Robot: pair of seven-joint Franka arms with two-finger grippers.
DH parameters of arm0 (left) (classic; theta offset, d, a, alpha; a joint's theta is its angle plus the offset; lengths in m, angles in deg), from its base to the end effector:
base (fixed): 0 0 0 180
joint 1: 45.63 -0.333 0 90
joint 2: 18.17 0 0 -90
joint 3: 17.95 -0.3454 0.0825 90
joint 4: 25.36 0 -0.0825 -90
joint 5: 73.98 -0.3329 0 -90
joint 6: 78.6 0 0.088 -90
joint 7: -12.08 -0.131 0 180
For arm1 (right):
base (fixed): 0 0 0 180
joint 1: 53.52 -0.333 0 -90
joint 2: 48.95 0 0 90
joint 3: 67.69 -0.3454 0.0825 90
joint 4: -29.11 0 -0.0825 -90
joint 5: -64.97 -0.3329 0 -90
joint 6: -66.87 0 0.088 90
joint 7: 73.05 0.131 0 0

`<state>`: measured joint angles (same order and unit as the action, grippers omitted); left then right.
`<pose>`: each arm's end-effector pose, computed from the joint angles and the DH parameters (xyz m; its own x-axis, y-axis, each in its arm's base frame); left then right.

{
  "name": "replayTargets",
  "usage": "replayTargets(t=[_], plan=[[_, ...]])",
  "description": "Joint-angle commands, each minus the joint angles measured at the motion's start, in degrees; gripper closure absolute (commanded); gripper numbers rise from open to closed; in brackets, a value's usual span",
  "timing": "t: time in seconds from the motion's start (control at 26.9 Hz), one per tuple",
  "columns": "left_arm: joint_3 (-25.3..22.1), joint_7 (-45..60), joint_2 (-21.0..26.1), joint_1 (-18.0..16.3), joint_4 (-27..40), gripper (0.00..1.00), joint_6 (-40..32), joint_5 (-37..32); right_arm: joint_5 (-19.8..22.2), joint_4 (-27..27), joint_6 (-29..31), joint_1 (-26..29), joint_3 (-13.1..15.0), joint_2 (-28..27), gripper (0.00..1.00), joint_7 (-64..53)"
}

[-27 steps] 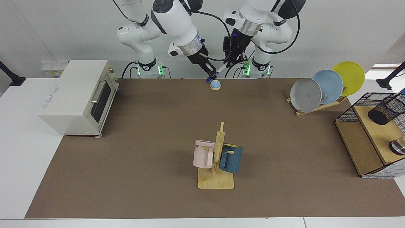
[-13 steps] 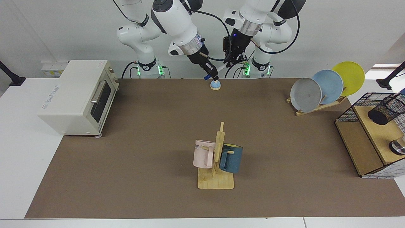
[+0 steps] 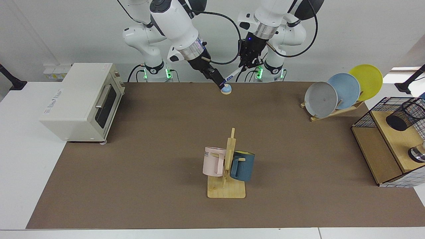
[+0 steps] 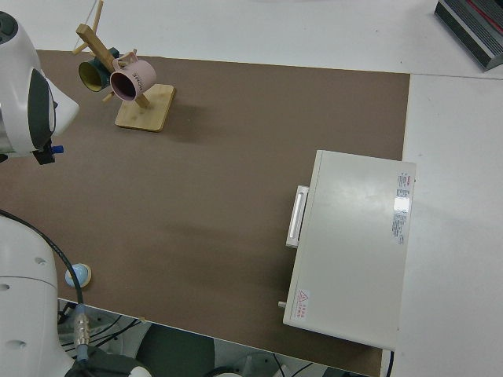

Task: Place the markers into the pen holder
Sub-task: 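Pull the marker away with the left gripper while the right gripper opens, then lower the marker into the wooden holder with the left gripper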

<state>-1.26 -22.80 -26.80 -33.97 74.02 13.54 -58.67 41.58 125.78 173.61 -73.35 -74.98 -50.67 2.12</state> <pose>0.3806 -0.2569 0.6361 0.4659 -0.8735 0.1411 -0.8804 -0.4417 0.1725 0.4643 0.2813 0.6004 0.5920 -0.7250 -0.3519 -0.8052 -0.5511 -0.2190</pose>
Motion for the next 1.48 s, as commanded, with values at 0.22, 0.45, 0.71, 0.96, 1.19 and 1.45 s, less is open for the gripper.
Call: replayTargets(t=[0.22, 0.45, 0.71, 0.96, 1.19, 1.45], plan=[[-4.56, -0.45, -1.48, -0.14, 1.34, 1.00, -2.49, -9.94, 12.13, -0.62, -6.80, 4.18, 0.08, 0.57, 0.00, -23.47], [-8.08, -1.59, -1.04, -0.23, 1.17, 1.00, -2.49, -15.21, 17.49, -0.62, -11.20, 6.82, 0.08, 1.45, 0.00, -41.74], [-12.03, -9.05, -0.86, -0.41, 0.64, 1.00, -5.38, -26.01, 23.46, -0.53, -15.24, 9.54, 0.00, 2.68, 0.00, -58.55], [-16.25, -23.63, -0.60, -2.86, 0.37, 1.00, -5.92, -34.89, 24.62, -0.62, -15.86, 11.39, 1.66, 2.86, 0.00, -64.62], [-17.48, -33.39, 0.72, -4.45, -1.91, 1.00, -5.56, -42.98, 23.39, -0.44, -15.77, 14.99, 1.58, 3.74, 0.00, -66.30], [-19.33, -45.70, 1.16, -7.96, -2.00, 1.00, 0.49, -51.60, 23.39, -0.35, -15.77, 15.96, 1.49, 3.74, 0.00, -66.39]])
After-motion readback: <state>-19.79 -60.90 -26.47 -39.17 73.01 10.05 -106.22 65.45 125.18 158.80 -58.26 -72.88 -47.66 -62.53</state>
